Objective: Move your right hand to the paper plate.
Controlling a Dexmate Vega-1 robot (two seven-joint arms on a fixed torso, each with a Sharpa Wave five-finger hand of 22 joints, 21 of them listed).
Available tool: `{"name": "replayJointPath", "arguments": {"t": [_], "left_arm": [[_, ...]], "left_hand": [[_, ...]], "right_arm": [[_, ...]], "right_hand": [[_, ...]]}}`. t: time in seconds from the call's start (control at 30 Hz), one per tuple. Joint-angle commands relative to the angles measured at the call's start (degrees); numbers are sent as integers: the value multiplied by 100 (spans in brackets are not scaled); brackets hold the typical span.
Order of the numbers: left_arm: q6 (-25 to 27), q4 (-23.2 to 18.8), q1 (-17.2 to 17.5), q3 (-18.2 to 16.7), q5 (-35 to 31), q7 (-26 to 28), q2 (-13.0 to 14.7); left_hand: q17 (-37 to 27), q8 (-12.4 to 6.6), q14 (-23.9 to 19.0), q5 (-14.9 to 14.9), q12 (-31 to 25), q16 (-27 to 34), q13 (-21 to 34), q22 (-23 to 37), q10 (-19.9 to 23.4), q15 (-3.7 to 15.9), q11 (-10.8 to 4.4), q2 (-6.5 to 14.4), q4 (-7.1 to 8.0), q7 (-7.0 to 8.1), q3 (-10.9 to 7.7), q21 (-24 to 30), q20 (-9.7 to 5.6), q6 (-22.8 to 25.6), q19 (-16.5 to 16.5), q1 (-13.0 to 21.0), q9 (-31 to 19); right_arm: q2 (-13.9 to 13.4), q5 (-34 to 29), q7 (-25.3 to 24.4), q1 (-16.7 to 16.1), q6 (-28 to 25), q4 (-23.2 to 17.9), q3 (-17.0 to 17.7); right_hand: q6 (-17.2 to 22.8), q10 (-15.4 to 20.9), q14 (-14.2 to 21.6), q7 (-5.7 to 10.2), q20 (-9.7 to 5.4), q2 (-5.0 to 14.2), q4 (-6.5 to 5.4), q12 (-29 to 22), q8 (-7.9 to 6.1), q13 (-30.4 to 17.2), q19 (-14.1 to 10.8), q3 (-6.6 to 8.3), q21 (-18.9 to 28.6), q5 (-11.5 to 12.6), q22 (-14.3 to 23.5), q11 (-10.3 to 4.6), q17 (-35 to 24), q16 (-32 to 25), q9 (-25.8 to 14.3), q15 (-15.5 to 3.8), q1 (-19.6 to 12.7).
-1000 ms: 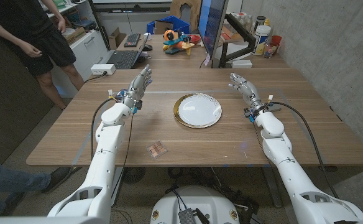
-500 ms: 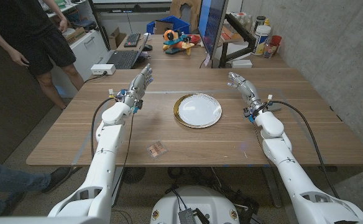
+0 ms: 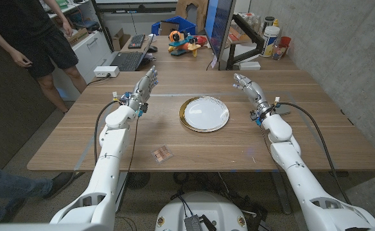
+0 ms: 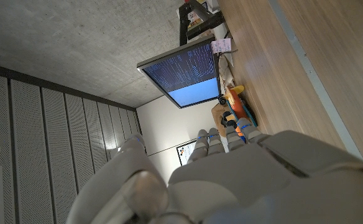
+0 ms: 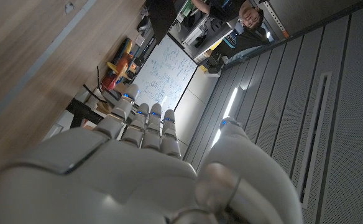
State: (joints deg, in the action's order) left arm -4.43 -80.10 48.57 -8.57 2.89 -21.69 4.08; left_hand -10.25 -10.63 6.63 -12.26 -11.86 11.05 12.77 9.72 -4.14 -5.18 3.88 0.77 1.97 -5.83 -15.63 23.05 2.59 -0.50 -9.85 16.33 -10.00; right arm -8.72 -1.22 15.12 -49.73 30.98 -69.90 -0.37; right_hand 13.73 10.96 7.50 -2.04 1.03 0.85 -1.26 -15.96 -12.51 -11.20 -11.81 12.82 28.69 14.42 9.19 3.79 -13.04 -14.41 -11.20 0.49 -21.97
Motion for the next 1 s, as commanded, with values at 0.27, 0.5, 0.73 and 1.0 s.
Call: {"name": "replayJointPath", "arguments": {"t": [0.27, 0.5, 0.73, 1.0], "left_arm": [[-39, 36, -8, -18, 41, -44, 12], [-47, 39, -10, -23, 46, -48, 17], [-47, 31, -4, -33, 51, -49, 24], [-49, 29, -1, -46, 66, -52, 25]], "left_hand": [[-31, -32, 14, 25, -18, 4, -13, 22, -2, -16, 26, 51, -28, -23, -17, -54, 46, 61, -248, 6, -27], [-31, -33, 15, 28, -21, 3, -24, 23, 5, -18, 26, 55, -33, -17, -15, -72, 43, 69, -241, 2, -27], [-30, -33, 13, 30, -22, 3, -33, 23, 7, -16, 35, 58, -39, -23, -12, -91, 39, 77, -235, -2, -27], [-30, -35, 12, 33, -24, 3, -45, 24, 10, -17, 32, 63, -46, -30, -10, -113, 35, 90, -226, -6, -28]], "right_arm": [[-39, -293, -84, -41, 121, -189, -119], [-53, -415, -147, -52, 184, -216, -151], [-72, -513, -186, -62, 178, -264, -178], [-124, -713, -258, -34, 268, -254, -235]], "right_hand": [[56, 51, -18, 7, 12, 9, 28, 29, -8, 6, 98, -1, -95, 37, 15, -18, 2, 34, 4, 14, 53], [73, 71, -42, 62, 3, 10, 31, 48, -5, 5, 191, -6, -175, 49, 16, -28, 13, 53, 4, 16, 63], [87, 103, -41, 117, 13, 14, 35, 56, -3, 5, 238, -9, -229, 59, 16, -39, 21, 61, 4, 15, 68], [146, 143, -35, 250, 30, 1, 41, 71, -13, 4, 254, -22, -290, 73, 17, -68, 35, 71, 4, 33, 83]]}}
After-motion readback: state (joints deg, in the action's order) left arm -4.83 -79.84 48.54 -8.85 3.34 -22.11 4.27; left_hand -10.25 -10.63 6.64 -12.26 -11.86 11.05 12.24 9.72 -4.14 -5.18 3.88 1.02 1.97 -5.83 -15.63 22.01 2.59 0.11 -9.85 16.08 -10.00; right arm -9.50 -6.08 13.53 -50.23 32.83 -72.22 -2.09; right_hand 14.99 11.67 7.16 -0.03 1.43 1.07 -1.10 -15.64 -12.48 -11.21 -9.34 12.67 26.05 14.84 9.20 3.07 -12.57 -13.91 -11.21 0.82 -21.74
